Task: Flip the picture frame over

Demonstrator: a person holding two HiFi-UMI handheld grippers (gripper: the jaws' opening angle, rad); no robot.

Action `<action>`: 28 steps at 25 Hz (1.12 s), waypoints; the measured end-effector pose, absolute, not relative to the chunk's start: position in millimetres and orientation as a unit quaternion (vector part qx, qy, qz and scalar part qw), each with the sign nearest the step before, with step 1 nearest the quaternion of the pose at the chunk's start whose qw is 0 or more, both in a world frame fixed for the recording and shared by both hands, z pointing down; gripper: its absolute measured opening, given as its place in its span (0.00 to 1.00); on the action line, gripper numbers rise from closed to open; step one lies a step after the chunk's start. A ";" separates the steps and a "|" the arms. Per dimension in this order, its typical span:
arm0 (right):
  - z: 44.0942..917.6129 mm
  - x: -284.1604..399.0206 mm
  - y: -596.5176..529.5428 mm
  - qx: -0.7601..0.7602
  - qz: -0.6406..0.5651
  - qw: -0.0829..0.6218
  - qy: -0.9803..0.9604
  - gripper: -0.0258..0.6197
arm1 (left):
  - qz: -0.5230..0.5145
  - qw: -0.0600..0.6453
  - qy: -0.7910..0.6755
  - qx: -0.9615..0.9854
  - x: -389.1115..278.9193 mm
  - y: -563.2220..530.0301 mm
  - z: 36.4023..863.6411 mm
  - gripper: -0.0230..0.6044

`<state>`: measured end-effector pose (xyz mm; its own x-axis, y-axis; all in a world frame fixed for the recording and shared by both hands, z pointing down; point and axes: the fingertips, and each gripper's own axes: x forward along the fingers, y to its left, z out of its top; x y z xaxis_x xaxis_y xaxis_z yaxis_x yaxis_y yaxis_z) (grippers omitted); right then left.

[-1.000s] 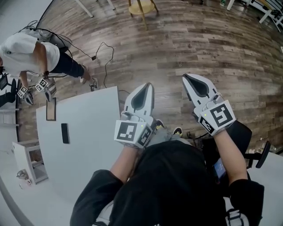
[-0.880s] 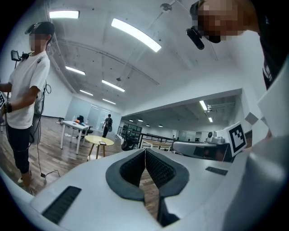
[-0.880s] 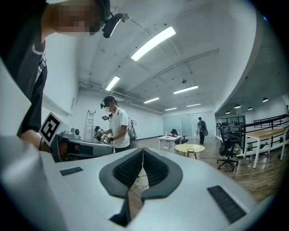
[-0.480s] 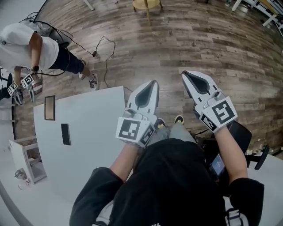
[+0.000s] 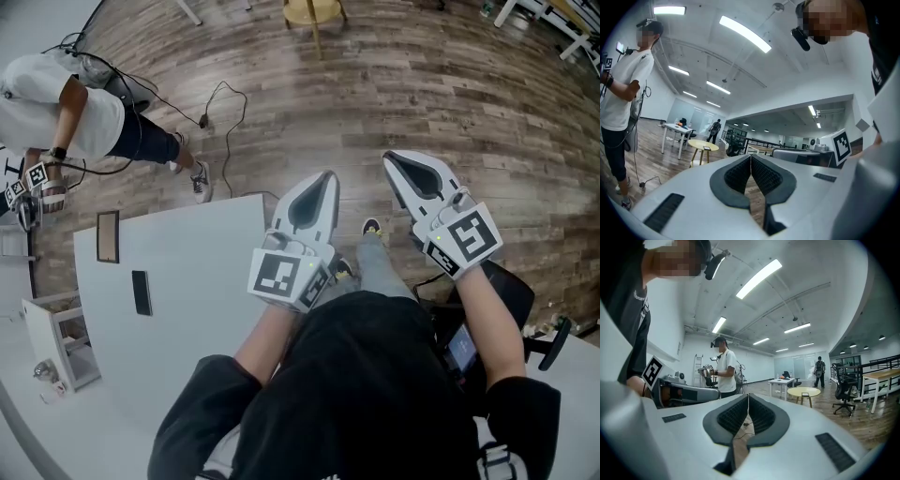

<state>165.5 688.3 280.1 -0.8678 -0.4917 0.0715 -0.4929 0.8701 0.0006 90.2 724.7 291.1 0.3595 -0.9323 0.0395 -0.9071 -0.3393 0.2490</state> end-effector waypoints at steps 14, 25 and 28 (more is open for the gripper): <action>276.3 202.0 583.5 0.235 -0.015 0.027 -0.971 0.07 | -0.041 0.101 -0.564 0.819 132.3 603.1 279.9 0.07; 287.2 239.4 509.4 0.231 0.004 0.014 -0.973 0.07 | -0.022 0.083 -0.566 0.820 160.8 529.2 284.3 0.07; 289.7 238.1 498.9 0.225 0.013 0.008 -0.974 0.07 | -0.015 0.085 -0.573 0.815 158.5 521.9 287.3 0.07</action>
<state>238.1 498.9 289.7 -0.8987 -0.4381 0.0206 -0.4385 0.8985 -0.0211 158.5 521.9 287.3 0.3432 -0.9364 0.0733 -0.9313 -0.3291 0.1564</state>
